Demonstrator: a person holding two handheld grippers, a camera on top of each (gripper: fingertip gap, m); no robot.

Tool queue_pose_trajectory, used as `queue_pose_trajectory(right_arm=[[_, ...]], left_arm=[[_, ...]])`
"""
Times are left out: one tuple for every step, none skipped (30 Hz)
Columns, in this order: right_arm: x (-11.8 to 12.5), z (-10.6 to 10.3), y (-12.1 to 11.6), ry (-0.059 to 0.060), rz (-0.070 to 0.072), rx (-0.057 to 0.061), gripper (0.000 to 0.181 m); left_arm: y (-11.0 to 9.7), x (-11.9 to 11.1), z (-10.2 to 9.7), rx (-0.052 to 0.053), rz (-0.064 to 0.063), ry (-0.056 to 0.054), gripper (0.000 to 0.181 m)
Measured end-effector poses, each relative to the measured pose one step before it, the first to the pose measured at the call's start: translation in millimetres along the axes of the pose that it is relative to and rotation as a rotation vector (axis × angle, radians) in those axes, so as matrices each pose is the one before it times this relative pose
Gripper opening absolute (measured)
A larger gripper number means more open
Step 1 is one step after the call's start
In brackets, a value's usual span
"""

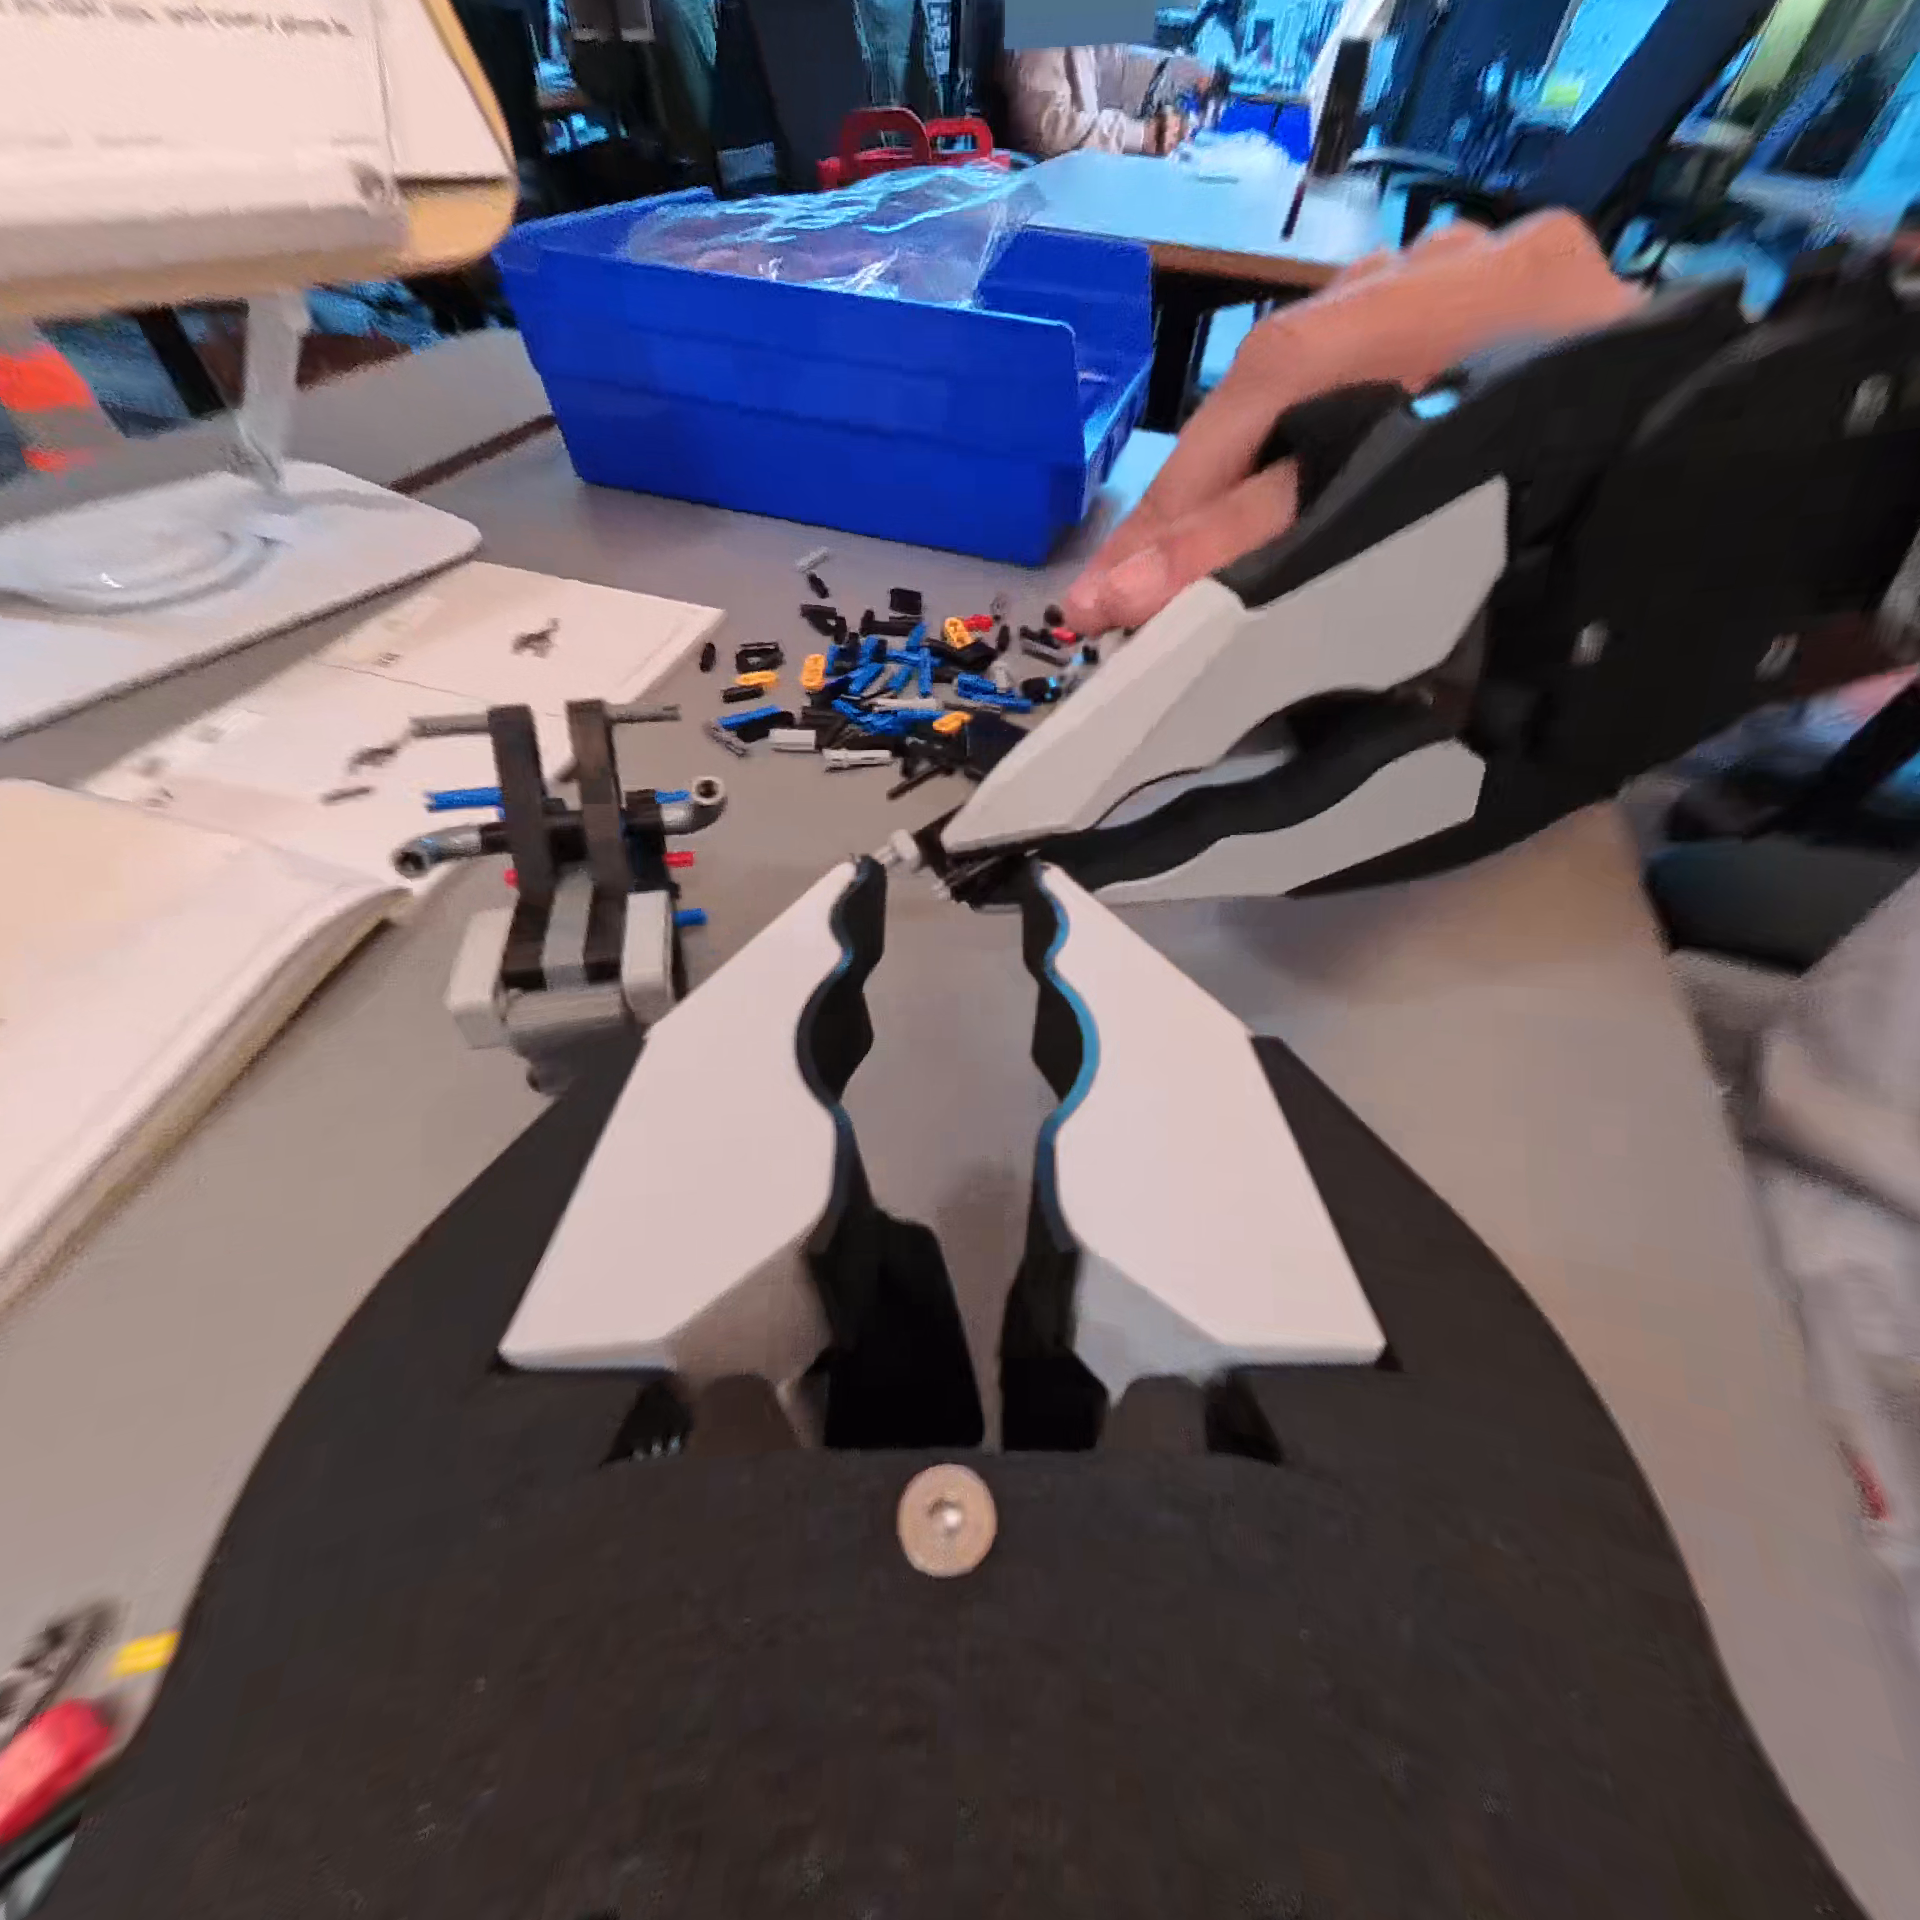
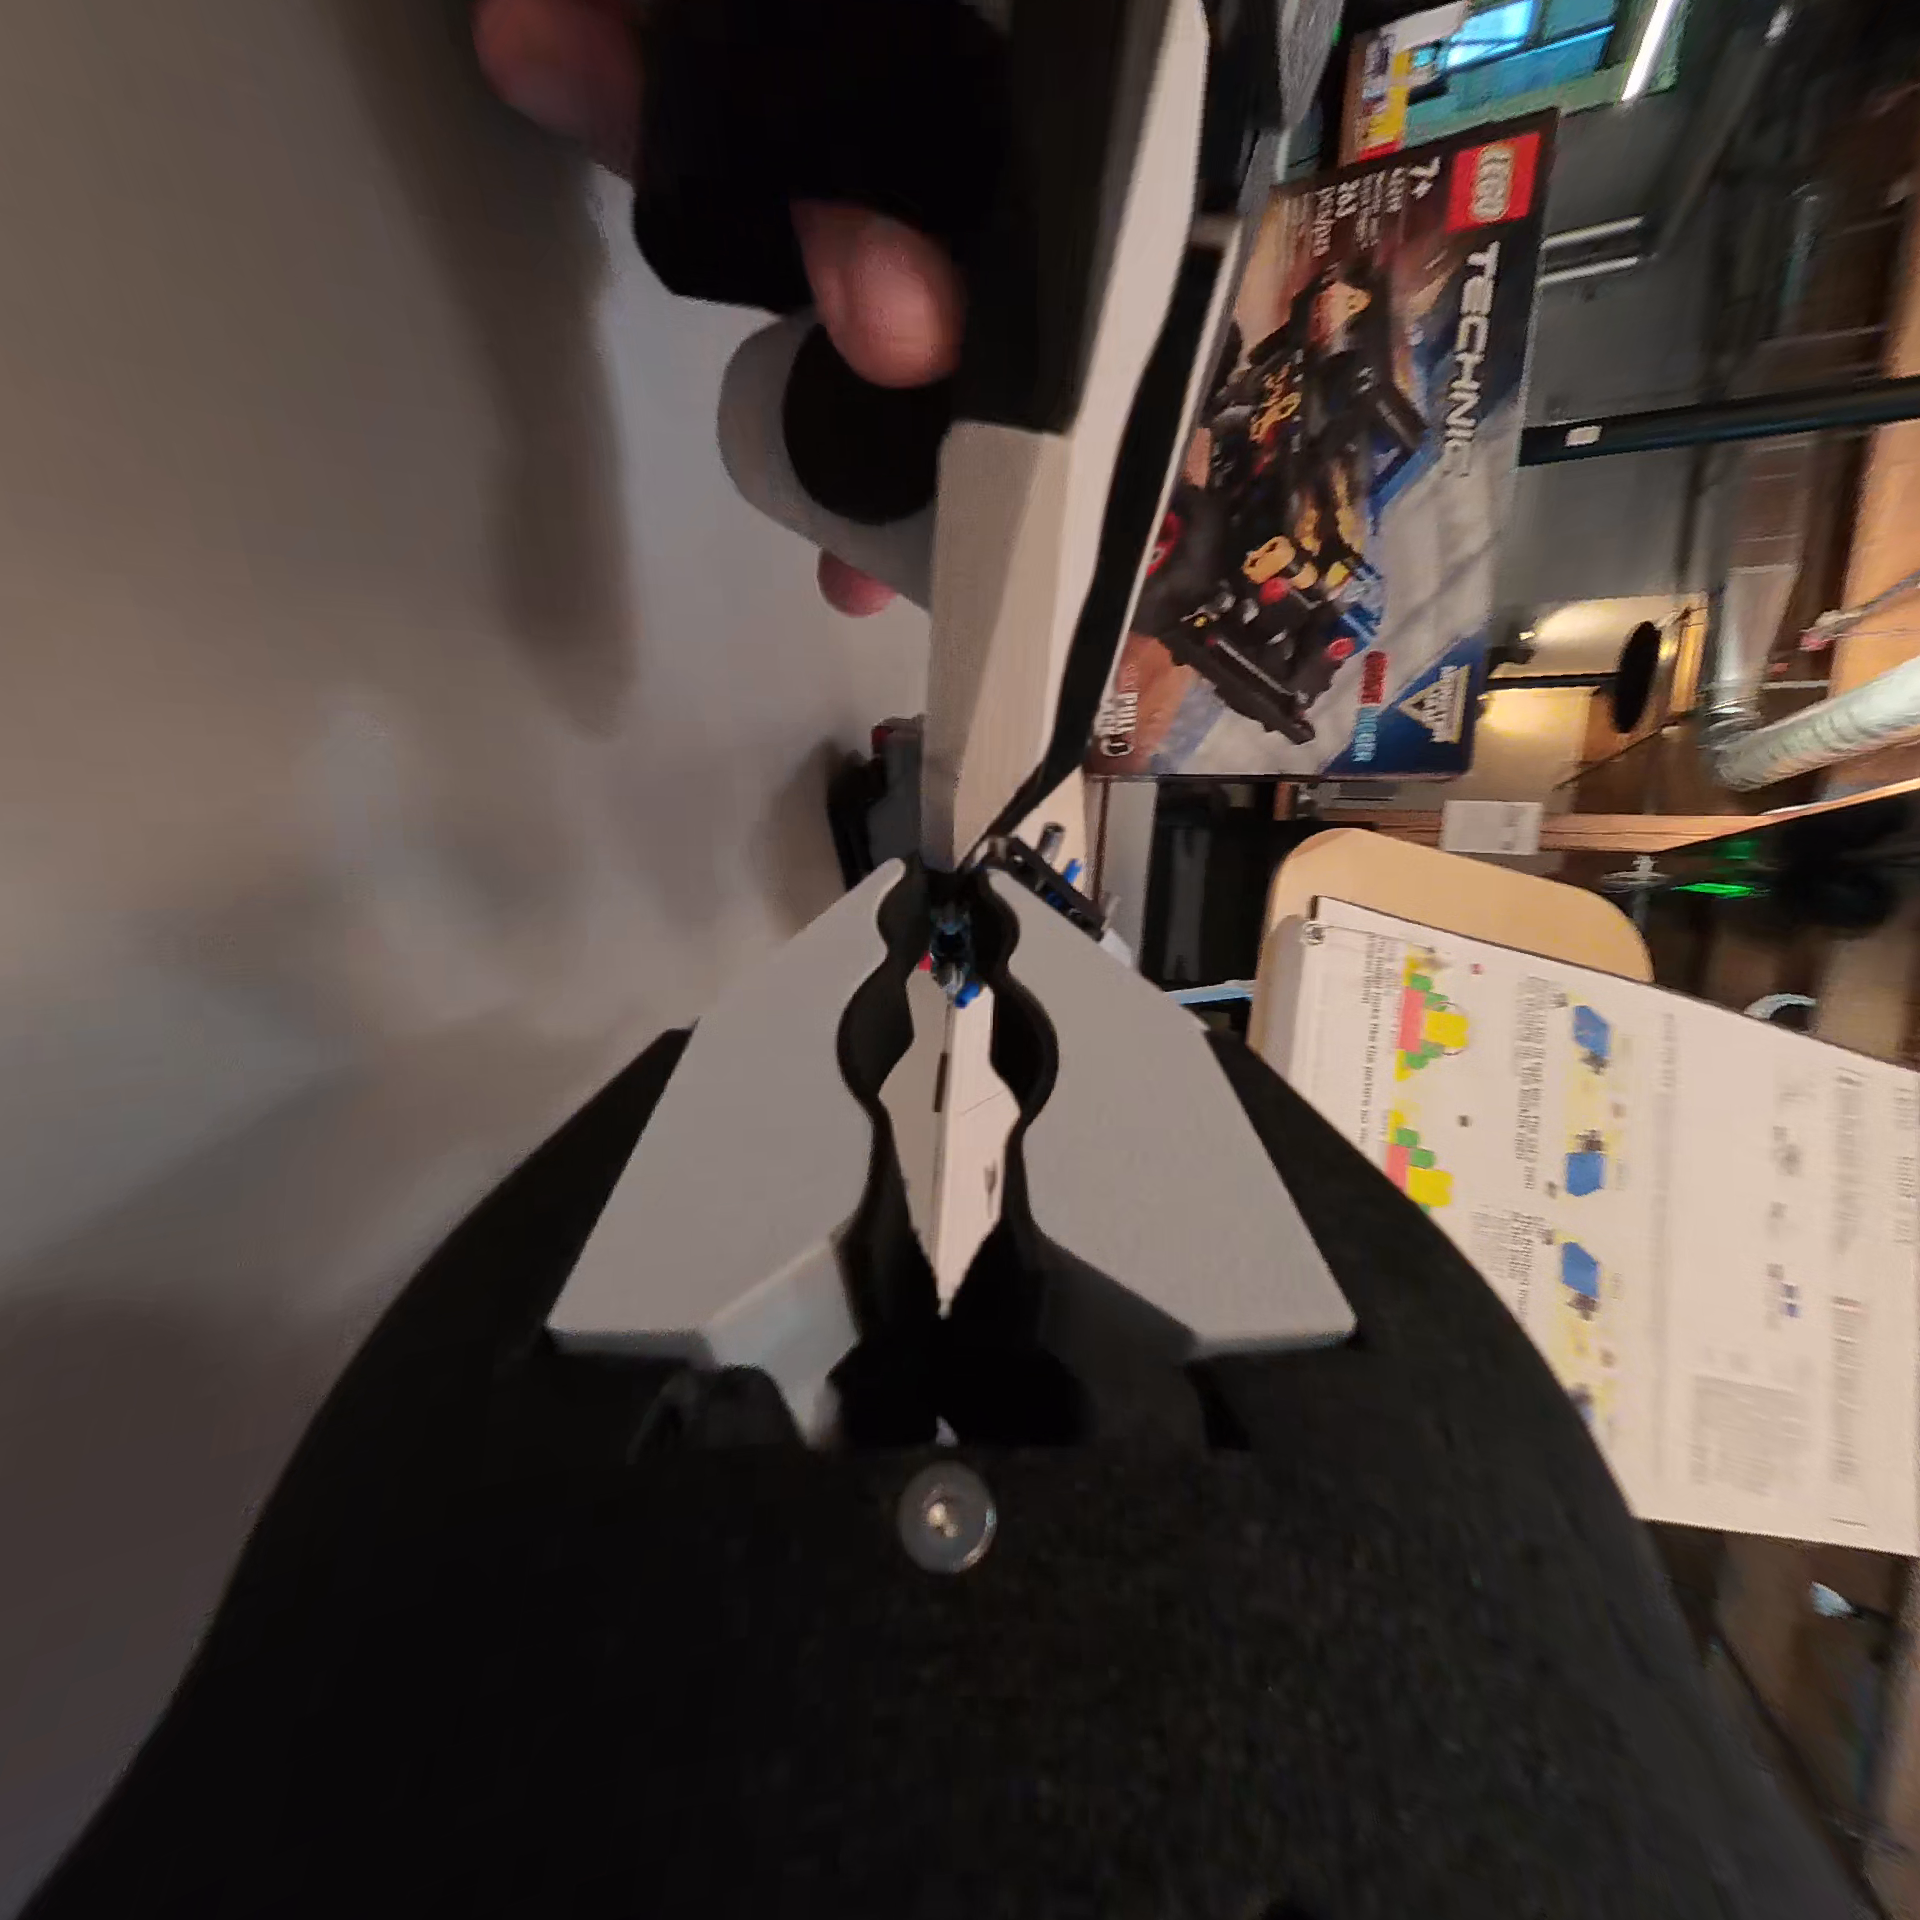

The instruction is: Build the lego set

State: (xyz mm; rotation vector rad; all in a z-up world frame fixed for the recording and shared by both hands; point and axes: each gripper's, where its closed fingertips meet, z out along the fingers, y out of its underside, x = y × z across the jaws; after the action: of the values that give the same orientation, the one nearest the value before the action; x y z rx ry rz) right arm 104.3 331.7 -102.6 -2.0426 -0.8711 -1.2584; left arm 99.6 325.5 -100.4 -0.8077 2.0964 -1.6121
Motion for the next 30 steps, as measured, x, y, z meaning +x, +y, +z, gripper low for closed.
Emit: queue_pose_trajectory(right_arm=[[1.63, 0.24, -1.98, 0.027, -0.0143, 0.003, 0.006], [3.92, 0.13, -0.98, 0.0414, -0.012, -0.0022, 0.006], [3.94, 0.08, -0.24, 0.0334, -0.0083, -0.0049, 0.006], [2.29, -0.22, -0.6, 0.0158, -0.0043, 0.0005, 0.006], [1.39, -0.46, -0.96, 0.0123, -0.005, 0.0052, 0.006], [0.77, -0.66, -1.35, 0.013, -0.005, 0.0079, 0.006], [0.54, -0.37, -0.94, 0.0119, -0.0168, 0.0075, 0.006], [1.36, -0.75, -1.28, 0.0193, -0.0259, 0.0138, 0.006], [2.19, -0.5, -0.72, 0.0238, -0.0193, 0.0122, 0.006], [0.91, 0.12, 0.2, 0.011, -0.0053, 0.0026, 0.007], [0.46, -0.17, -0.46, 0.0049, 0.0004, 0.0052, 0.007], [1.71, -0.69, -0.89, 0.012, -0.0022, 0.0105, 0.007], [0.42, -0.1, 0.13, 0.0022, -0.0004, 0.0004, 0.007], [-0.9, 0.69, 1.47, -0.0054, -0.0005, -0.0086, 0.007], [-2.07, 1.45, 2.07, -0.0099, -0.0003, -0.0107, 0.007], [-2.36, 1.14, 0.37, -0.0096, 0.0014, 0.0037, 0.006], [-1.2, 0.05, -1.58, -0.0018, 0.0049, 0.0173, 0.007], [0.63, -0.52, -2.3, 0.009, 0.0044, 0.0179, 0.007], [-0.18, -0.41, -1.79, 0.0038, -0.0019, 0.0114, 0.006], [0.21, 0.0, -0.52, 0.0061, -0.0031, 0.0043, 0.006], [0.76, -0.57, -1.79, 0.0081, -0.0027, 0.0151, 0.007], [0.95, -1.25, -3.1, 0.0065, 0.0046, 0.0234, 0.007], [1.13, -1.21, -3.17, 0.0067, 0.0058, 0.0207, 0.007], [1.9, -0.97, -2.61, 0.0127, 0.0095, 0.0179, 0.007], [0.88, -0.76, -2.45, 0.0047, 0.015, 0.0196, 0.007], [-0.33, -0.55, -1.64, -0.007, 0.0146, 0.0141, 0.007], [-1.56, -0.1, -0.12, -0.0158, 0.0109, 0.0031, 0.007], [-2.94, 0.05, -0.11, -0.0214, 0.0041, 0.0061, 0.007], [-3.9, -0.46, -1.08, -0.0198, -0.0062, 0.0166, 0.007], [-2.19, -0.69, -0.4, -0.0052, -0.0119, 0.0114, 0.006]], left_arm=[[-0.9, -0.04, 0.31, 0.003, -0.0543, 0.0214, 0.027], [-1.87, 1.06, -0.29, 0.0099, -0.0473, 0.0265, 0.024], [-2.58, 1.11, -0.67, 0.0136, -0.0404, 0.0244, 0.024], [-1.69, 0.31, -0.46, 0.0088, -0.0307, 0.0153, 0.024], [-1.04, 1.08, -0.23, 0.0071, -0.019, 0.0156, 0.023], [-0.53, 1.6, -0.5, 0.0055, -0.0111, 0.0156, 0.022], [0.01, 1.12, -0.42, 0.0028, -0.0054, 0.0115, 0.022], [-0.37, 1.65, -0.49, 0.005, -0.0018, 0.0149, 0.021], [-1.12, 0.9, -0.76, 0.0089, -0.0043, 0.0128, 0.022], [-1.06, -0.34, -0.74, 0.0054, -0.0088, 0.0072, 0.025], [-0.28, -0.77, -0.45, -0.0007, -0.0112, 0.0058, 0.028], [-0.96, 0.39, -0.74, 0.0049, -0.0094, 0.0102, 0.031], [-0.91, 0.6, -0.67, 0.007, -0.0063, 0.0082, 0.032], [-0.42, 0.81, -0.59, 0.0032, -0.0012, 0.0052, 0.035], [-0.76, 1.9, -0.53, 0.0041, 0.0037, 0.0111, 0.041], [-0.91, 1.67, -0.06, 0.0034, 0.0015, 0.0072, 0.041], [-0.57, 1.89, 0.43, 0.0024, 0.0015, 0.0072, 0.04], [0.87, 1.25, 0.97, -0.0066, 0.0043, 0.0015, 0.037], [1.43, 0.79, 0.89, -0.0082, 0.007, -0.0011, 0.036], [0.23, 0.48, -0.08, -0.0004, 0.0072, -0.001, 0.036], [-0.16, 1.01, -0.7, -0.0004, 0.002, 0.0085, 0.035], [-0.12, 2.49, -0.75, -0.0029, -0.006, 0.0231, 0.035], [-0.29, 3.83, -0.57, -0.0021, -0.0122, 0.0338, 0.032], [-1.03, 3.9, -0.47, 0.0047, -0.0167, 0.0321, 0.031], [-0.78, 2.85, -0.27, 0.0049, -0.0189, 0.0252, 0.031], [0.24, 1.65, -0.14, 0.0006, -0.015, 0.0193, 0.031], [0.73, 0.19, 0.02, -0.0035, -0.0093, 0.0102, 0.03], [2.14, -0.48, 0.13, -0.013, -0.0045, 0.0051, 0.03], [3.54, -0.44, 0.24, -0.0227, 0.0016, 0.0057, 0.031], [3.43, -2.0, -0.03, -0.0235, 0.0038, -0.0044, 0.034]])
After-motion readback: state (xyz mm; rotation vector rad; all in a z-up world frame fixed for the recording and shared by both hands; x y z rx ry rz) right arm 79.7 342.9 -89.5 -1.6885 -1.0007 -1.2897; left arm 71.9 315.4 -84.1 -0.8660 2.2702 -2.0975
